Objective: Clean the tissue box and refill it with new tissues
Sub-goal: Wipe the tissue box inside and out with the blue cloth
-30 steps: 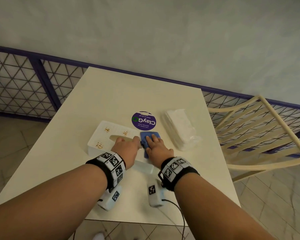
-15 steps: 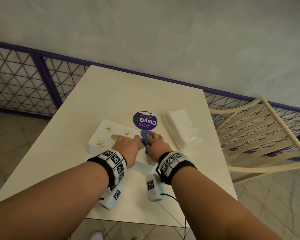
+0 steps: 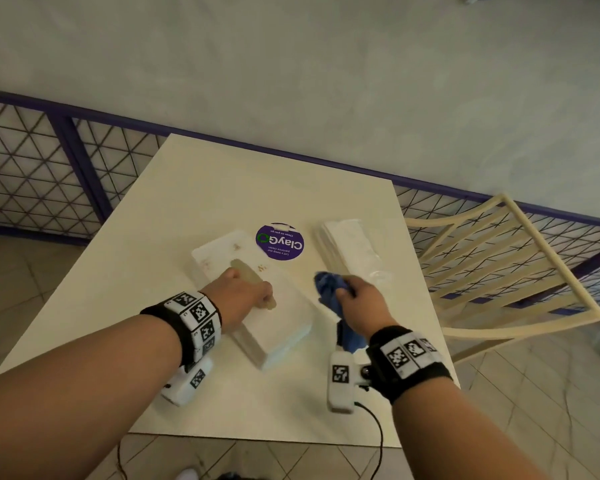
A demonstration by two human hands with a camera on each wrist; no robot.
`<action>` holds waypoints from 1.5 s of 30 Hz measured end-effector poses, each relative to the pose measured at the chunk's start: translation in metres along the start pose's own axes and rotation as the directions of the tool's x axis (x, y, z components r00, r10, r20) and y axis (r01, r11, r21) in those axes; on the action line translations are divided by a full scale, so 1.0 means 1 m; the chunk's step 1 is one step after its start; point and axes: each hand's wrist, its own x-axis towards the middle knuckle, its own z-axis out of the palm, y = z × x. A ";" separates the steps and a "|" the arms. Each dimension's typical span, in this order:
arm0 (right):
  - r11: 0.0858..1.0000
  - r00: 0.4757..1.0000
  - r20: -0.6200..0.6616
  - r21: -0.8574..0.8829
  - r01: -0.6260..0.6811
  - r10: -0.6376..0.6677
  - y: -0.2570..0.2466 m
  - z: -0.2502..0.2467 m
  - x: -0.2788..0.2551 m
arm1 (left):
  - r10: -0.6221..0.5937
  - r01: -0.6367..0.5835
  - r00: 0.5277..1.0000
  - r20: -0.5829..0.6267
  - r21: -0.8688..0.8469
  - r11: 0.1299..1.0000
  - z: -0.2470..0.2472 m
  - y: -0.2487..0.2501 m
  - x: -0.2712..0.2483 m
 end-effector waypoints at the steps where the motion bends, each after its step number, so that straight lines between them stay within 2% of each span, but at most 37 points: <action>1: 0.999 0.998 -0.051 0.031 -0.039 0.040 0.005 -0.007 0.001 | 0.049 -0.046 0.999 -0.022 0.115 0.992 0.000 -0.004 -0.003; 3: 0.994 0.993 -0.098 0.088 -0.064 0.073 0.008 -0.016 0.002 | 0.073 -0.075 0.997 0.030 0.110 0.991 -0.001 -0.010 -0.009; 6: 0.987 0.990 -0.136 0.159 -0.001 0.023 -0.002 -0.015 -0.001 | 0.081 -0.080 0.995 0.066 -0.019 0.997 0.007 -0.002 -0.018; 10: 0.977 0.990 -0.120 0.194 0.093 -0.070 -0.030 0.014 -0.002 | -0.001 -0.005 0.997 0.080 0.071 0.997 0.018 0.023 -0.024; 12: 0.983 0.993 0.024 0.147 0.112 -0.116 -0.036 0.044 -0.003 | -0.062 0.060 0.997 0.055 0.045 0.997 0.020 0.030 -0.025; 14: 0.980 0.941 0.302 -0.080 0.182 -0.151 -0.031 0.081 -0.009 | -0.096 0.096 0.994 0.047 0.014 0.995 0.023 0.031 -0.026; 15: 0.955 0.910 0.393 -0.193 0.225 -0.135 -0.026 0.095 -0.012 | -0.106 0.107 0.993 0.055 -0.009 0.994 0.022 0.031 -0.028; 16: 0.931 0.900 0.418 -0.267 0.248 -0.120 -0.021 0.102 -0.010 | -0.110 0.112 0.993 0.053 -0.030 0.993 0.023 0.029 -0.028; 21: 0.909 0.931 0.363 -0.376 0.178 -0.033 -0.028 0.091 0.042 | -0.112 0.116 0.992 0.049 -0.088 0.989 0.022 0.023 -0.028; 24: 0.861 0.922 0.385 -0.456 0.224 -0.036 -0.036 0.094 0.061 | -0.108 0.108 0.994 0.005 -0.078 0.991 0.026 0.028 -0.034; 26: 0.809 0.908 0.414 -0.510 0.292 -0.067 -0.028 0.106 0.046 | -0.116 0.114 0.993 -0.015 -0.072 0.991 0.029 0.031 -0.036; 29: 0.715 0.879 0.453 -0.565 0.413 -0.149 -0.017 0.116 -0.005 | -0.115 0.110 0.993 -0.033 -0.124 0.986 0.030 0.031 -0.034; 31: 0.722 0.868 0.478 -0.550 0.418 -0.139 -0.017 0.112 -0.019 | -0.114 0.108 0.993 -0.032 -0.135 0.985 0.029 0.032 -0.033; 33: 0.727 0.865 0.484 -0.545 0.418 -0.134 -0.023 0.104 -0.003 | -0.125 0.123 0.992 -0.013 -0.107 0.987 0.027 0.034 -0.032; 36: 0.850 0.921 0.384 -0.461 0.254 -0.067 -0.033 0.094 0.045 | -0.150 0.153 0.987 0.049 -0.065 0.986 0.023 0.036 -0.031; 39: 0.844 0.918 0.397 -0.486 0.226 -0.017 -0.043 0.090 0.067 | -0.162 0.168 0.984 0.071 -0.086 0.982 0.021 0.036 -0.031; 43: 0.831 0.897 0.434 -0.467 0.303 -0.083 -0.042 0.093 0.019 | -0.182 0.187 0.982 0.046 -0.140 0.972 0.021 0.032 -0.032; 45: 0.855 0.881 0.461 -0.412 0.315 -0.103 -0.037 0.095 -0.013 | -0.186 0.190 0.982 0.040 -0.152 0.970 0.021 0.030 -0.034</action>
